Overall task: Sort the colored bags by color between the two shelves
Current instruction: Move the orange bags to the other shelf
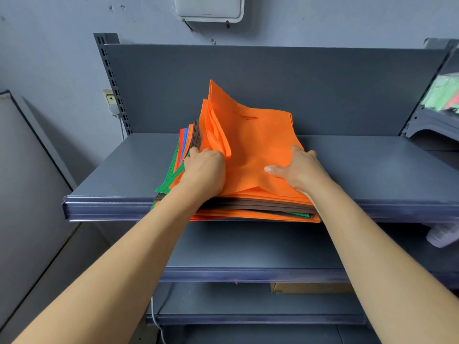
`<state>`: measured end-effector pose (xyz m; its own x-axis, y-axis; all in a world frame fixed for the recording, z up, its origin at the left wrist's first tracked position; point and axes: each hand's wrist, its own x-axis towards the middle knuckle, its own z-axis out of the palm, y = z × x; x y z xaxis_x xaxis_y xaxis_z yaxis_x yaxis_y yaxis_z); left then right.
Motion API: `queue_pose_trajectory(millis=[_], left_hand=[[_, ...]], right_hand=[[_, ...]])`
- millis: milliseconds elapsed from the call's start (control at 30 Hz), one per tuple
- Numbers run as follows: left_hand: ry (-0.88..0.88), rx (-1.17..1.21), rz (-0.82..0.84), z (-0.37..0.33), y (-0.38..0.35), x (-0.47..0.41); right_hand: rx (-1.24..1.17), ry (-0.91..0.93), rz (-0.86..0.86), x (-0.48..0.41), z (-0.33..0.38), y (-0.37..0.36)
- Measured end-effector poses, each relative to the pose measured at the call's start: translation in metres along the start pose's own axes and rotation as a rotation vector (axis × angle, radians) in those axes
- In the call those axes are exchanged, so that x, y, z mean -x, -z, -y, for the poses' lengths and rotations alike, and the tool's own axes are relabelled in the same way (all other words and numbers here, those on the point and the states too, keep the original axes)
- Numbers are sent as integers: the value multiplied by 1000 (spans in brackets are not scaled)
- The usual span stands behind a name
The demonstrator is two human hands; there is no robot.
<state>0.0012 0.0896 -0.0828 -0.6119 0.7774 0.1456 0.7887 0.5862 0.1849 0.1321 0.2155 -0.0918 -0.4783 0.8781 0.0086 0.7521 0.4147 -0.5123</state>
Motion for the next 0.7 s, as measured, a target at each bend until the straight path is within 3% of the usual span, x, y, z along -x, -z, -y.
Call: queue_pose_trajectory(millis=[100,333,400,533,700], left_hand=[[22,59,-65,-1,0,0],[297,628,-72,14,24,-13],[277,635,-69,18,27,-19],[165,464,116,20,32,-24],[364,991,198,31,32,-33]], right_hand=[[-18,-4,5,-1,-1,0],[-27,0,15,-3,-1,1],[-25,9,17,-5,-2,3],[-27,15,10,-10,-6,9],[-47,20,1,-14,-10,18]])
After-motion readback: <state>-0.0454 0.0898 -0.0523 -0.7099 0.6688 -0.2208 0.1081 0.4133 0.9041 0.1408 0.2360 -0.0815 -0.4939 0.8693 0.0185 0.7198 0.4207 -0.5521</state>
